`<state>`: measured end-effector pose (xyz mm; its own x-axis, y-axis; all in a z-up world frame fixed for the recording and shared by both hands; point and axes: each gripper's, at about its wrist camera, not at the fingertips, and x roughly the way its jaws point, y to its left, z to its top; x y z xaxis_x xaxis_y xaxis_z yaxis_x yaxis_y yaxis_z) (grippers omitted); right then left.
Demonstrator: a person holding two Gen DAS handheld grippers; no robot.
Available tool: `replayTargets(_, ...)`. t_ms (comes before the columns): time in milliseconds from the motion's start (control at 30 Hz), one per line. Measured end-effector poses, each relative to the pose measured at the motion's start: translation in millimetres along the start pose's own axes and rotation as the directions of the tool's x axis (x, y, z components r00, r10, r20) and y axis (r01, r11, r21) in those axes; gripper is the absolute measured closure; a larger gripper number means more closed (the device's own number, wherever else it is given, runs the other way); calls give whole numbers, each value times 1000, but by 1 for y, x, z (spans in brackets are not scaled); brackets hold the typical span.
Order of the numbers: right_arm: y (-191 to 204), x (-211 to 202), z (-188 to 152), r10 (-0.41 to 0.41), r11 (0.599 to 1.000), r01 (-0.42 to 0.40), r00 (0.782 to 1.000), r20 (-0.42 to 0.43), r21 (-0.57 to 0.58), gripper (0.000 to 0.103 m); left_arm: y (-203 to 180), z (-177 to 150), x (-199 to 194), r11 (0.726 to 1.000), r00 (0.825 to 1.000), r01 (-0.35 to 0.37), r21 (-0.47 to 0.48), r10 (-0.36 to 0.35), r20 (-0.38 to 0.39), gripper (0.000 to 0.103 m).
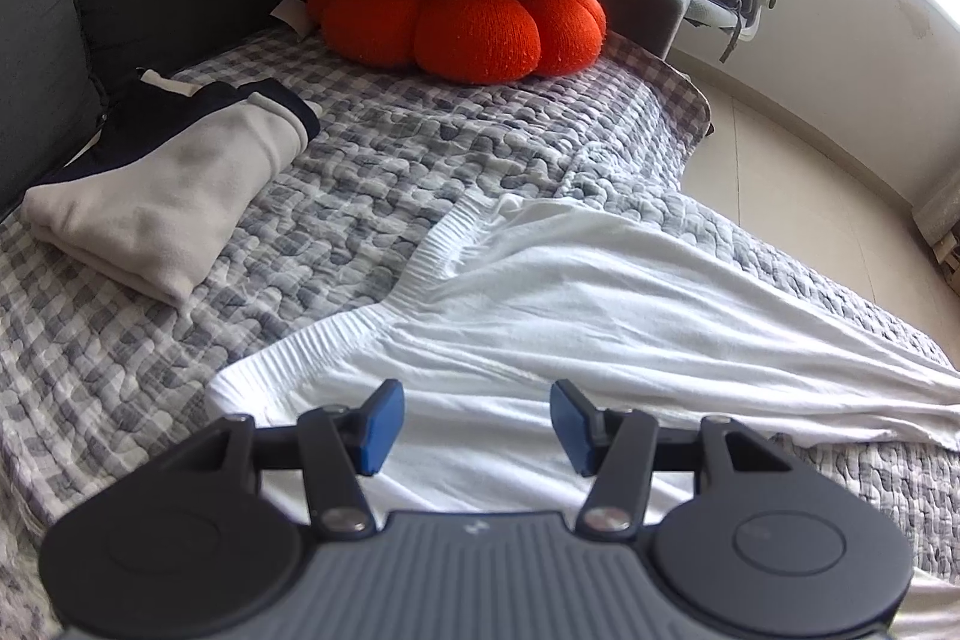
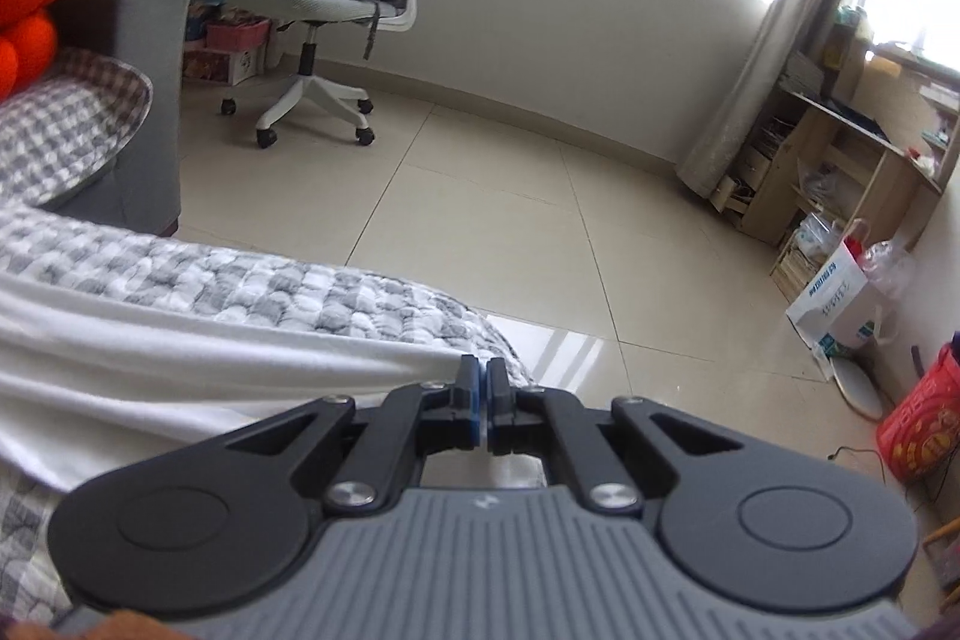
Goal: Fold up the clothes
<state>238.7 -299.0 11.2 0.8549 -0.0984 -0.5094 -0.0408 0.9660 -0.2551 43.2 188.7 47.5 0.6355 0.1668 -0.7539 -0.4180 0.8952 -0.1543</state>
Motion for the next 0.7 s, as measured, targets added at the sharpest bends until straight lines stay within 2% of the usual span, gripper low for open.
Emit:
replayTargets(333,32,26,-11,-99,990,95,994,-34,-105,102,4,1,-1,999,1000,-16,-32,16,14,48)
replayTargets(533,17,-8,13,-105,994,104,989,103,19,102,10,2,-1,999,1000,-6,-53,6,5,48)
replayTargets(667,40,21,-8,-195,971,189,981,-24,-145,101,12,3,0,998,1000,-5,-60,5,-1,48)
replayTargets(700,40,20,-7,-192,972,186,981,-26,-144,101,13,3,0,998,1000,-5,-61,5,-2,48)
